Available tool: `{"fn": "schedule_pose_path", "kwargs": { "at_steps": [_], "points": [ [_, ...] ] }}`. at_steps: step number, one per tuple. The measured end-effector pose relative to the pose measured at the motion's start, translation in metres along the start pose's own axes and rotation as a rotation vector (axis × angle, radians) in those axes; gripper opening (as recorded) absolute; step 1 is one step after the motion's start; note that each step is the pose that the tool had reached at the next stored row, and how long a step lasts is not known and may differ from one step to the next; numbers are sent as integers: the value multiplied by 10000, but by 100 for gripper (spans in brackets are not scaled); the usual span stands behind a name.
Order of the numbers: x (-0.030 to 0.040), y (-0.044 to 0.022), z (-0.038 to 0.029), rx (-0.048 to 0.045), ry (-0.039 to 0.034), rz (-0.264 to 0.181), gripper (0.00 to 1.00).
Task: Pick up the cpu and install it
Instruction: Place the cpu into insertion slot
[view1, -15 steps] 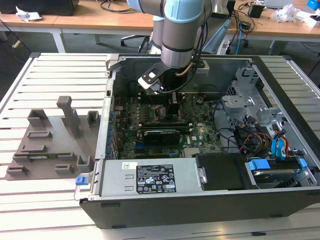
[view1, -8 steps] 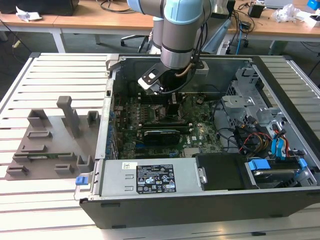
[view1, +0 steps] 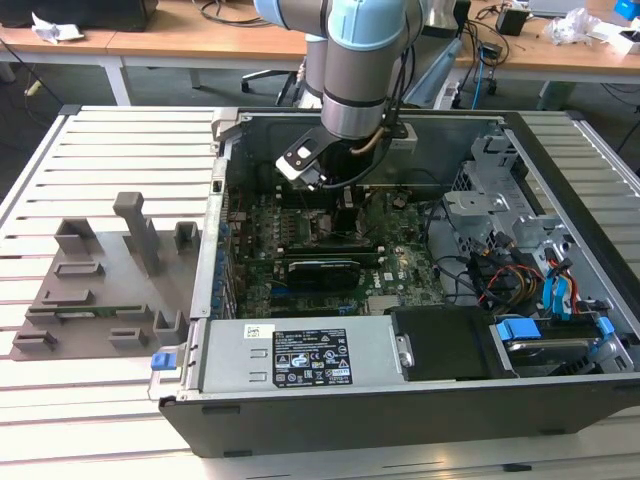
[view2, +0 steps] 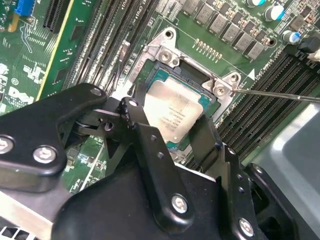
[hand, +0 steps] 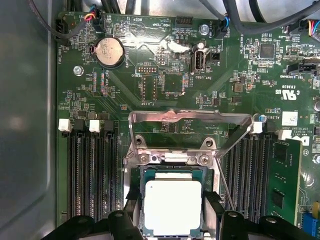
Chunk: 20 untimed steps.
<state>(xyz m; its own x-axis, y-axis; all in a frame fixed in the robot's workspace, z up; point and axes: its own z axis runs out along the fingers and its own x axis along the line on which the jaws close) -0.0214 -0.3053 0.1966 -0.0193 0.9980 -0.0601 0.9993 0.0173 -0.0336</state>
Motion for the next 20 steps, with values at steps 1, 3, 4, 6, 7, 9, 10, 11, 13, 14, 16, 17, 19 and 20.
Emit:
{"fn": "schedule_pose_path", "kwargs": {
  "at_steps": [1,3,4,6,7,9,10,11,13,14,16,17,19,20],
  "points": [
    [-1,-1,-11,2,-2,0,62],
    [-6,-4,-93,1,0,1,62],
    [-8,-4,-129,0,-1,0,62],
    [-8,-5,-148,0,0,-1,62],
    [-8,-5,-156,-1,1,-1,62],
    [-7,-6,-168,-1,3,0,60],
    [-7,-6,-168,-1,3,0,41],
    [-8,-6,-169,0,1,0,35],
    [-9,-10,-160,0,1,0,17],
    [-11,-13,-151,0,9,1,11],
    [-16,-26,-132,-1,35,-4,11],
    [-18,-32,-126,-2,46,-15,11],
    [-30,-45,-115,-6,51,-88,11],
    [-35,-45,-105,-8,54,-97,11]
  ]
}}
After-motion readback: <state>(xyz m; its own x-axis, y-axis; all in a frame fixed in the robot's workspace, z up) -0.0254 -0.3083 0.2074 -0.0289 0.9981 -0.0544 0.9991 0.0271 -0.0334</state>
